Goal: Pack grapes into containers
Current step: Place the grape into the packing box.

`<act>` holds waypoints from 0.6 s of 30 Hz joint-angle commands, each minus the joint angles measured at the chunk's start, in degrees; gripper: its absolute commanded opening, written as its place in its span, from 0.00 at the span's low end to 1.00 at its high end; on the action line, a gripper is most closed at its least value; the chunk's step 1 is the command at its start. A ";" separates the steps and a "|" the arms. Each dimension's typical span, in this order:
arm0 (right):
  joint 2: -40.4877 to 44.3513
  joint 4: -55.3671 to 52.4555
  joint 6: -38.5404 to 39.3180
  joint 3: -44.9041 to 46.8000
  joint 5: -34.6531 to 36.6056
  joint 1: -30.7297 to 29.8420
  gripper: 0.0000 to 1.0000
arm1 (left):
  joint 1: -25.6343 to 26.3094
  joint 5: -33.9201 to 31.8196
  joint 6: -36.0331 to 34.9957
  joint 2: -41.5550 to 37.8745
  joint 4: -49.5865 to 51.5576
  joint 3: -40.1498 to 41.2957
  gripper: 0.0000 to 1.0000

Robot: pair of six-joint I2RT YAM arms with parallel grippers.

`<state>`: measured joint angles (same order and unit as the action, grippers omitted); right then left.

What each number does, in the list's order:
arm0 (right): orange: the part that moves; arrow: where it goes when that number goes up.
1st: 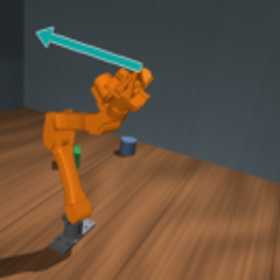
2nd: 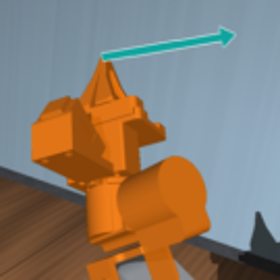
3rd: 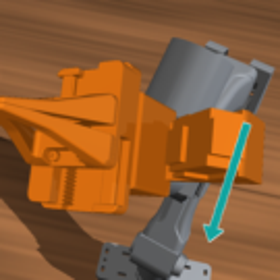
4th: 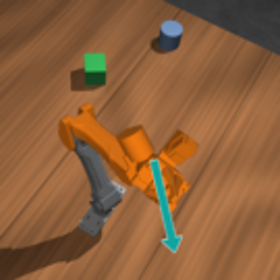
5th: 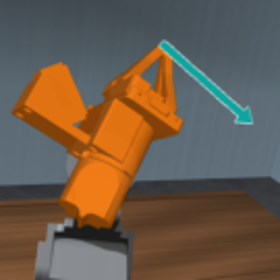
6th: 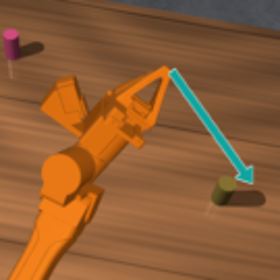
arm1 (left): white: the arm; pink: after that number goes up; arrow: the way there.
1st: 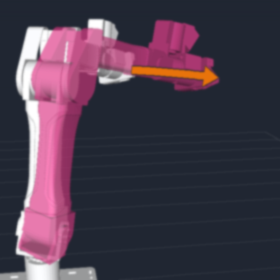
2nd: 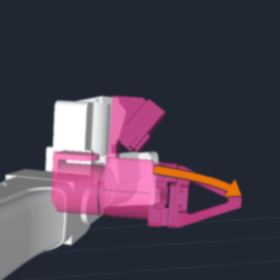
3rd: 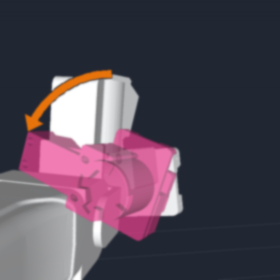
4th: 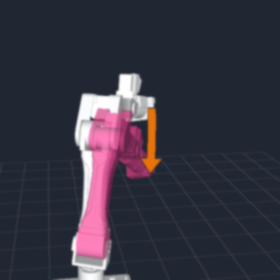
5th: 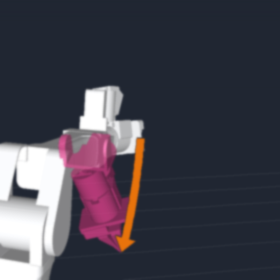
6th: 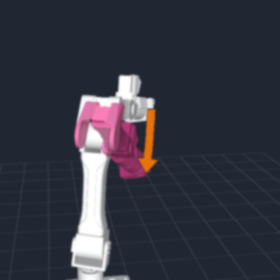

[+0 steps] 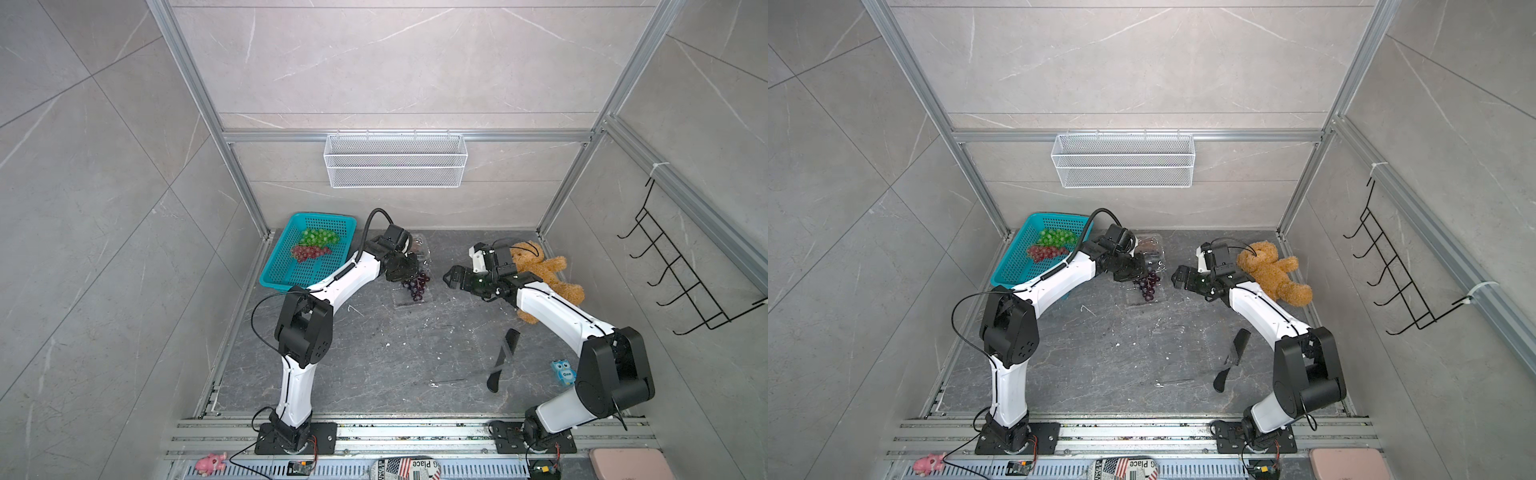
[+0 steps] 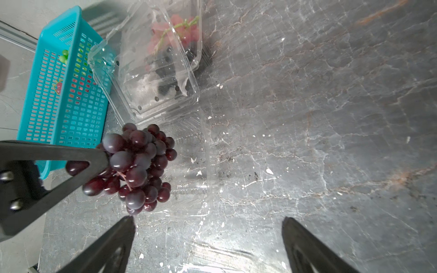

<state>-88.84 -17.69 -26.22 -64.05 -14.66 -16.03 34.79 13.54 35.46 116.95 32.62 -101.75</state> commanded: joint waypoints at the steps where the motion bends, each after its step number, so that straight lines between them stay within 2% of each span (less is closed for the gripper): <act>1: -1.49 1.69 -1.09 0.42 -1.15 0.12 0.99 | 0.00 -0.40 -0.83 1.36 -1.86 -2.92 0.11; 18: -3.34 2.66 -1.90 0.69 -1.73 0.13 1.00 | 1.69 -1.24 -1.38 8.12 0.69 -5.57 0.12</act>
<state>-91.22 -16.12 -27.49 -63.72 -15.77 -16.03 35.99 13.39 35.31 124.18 32.71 -105.56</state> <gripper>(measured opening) 0.995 0.122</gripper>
